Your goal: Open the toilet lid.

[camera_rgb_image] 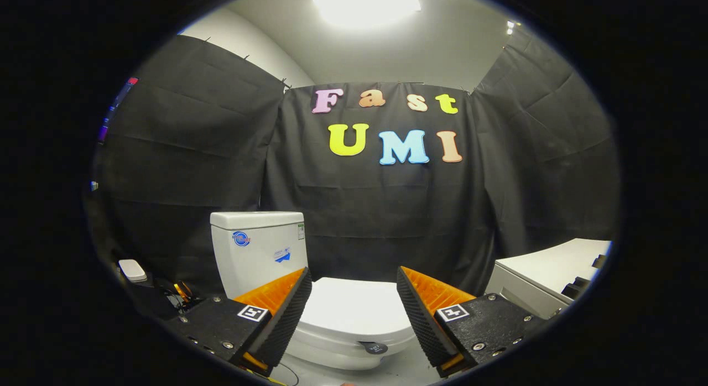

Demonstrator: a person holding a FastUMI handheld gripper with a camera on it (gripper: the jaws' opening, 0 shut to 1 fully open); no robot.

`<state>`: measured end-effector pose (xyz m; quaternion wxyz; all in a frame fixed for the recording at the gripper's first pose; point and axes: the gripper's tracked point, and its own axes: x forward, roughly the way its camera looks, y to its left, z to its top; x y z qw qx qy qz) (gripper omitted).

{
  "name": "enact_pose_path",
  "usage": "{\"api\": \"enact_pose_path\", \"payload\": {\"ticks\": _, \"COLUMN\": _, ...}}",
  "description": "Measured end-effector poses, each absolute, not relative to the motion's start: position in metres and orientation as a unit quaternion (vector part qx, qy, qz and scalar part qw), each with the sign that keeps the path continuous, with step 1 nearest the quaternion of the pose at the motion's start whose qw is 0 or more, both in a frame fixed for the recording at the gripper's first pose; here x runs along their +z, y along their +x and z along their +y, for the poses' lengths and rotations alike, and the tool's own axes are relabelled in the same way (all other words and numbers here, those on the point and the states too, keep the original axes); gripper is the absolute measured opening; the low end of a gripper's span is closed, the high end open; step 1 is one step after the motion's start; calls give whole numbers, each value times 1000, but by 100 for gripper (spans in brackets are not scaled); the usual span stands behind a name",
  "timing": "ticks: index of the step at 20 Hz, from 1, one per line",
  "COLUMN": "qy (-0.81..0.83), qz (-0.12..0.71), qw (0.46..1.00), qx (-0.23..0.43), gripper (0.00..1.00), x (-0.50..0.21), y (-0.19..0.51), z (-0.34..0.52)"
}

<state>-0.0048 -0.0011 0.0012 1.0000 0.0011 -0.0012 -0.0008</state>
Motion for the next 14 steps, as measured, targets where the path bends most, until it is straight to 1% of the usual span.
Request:
{"api": "enact_pose_path", "payload": {"ticks": 9, "qy": 2, "qz": -2, "qw": 1000, "qx": -4, "gripper": 95, "x": 1, "y": -6, "z": -4}}
{"api": "enact_pose_path", "payload": {"ticks": 14, "qy": 2, "qz": -3, "qw": 1000, "qx": -18, "gripper": 95, "x": -3, "y": -4, "z": -11}}
